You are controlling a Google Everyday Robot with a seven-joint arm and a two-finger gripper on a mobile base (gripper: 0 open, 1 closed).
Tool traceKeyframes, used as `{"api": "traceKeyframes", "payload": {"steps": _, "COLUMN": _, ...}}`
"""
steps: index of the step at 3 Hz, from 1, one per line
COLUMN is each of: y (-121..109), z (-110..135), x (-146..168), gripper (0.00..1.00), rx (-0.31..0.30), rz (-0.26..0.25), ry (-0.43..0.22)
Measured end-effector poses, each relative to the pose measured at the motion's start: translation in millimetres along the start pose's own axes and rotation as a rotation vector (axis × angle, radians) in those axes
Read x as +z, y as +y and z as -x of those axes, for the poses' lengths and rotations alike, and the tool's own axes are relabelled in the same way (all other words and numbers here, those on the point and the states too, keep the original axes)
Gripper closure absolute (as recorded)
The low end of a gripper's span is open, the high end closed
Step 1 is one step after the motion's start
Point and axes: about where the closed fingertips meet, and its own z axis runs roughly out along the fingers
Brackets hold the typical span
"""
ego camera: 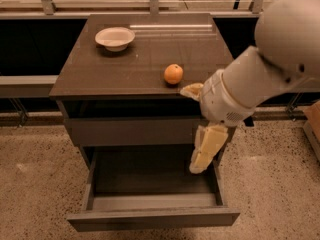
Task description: Close middle drawer
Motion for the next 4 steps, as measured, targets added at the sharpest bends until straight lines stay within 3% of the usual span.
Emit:
{"api": "traceKeyframes", "payload": {"steps": 1, "y": 33, "z": -5, "x": 36, "gripper": 0.00, "rx": -0.018, "rz": -0.046, "ry": -0.017}}
{"api": "traceKeyframes", "payload": {"steps": 2, "y": 46, "z": -20, "x": 62, "gripper": 0.00, "rx": 0.004, "rz": -0.059, "ry": -0.002}}
{"api": "traceKeyframes", "payload": {"steps": 4, "y": 48, "z": -24, "x": 67, "gripper": 0.00, "rx": 0.001, "rz": -0.041, "ry": 0.025}}
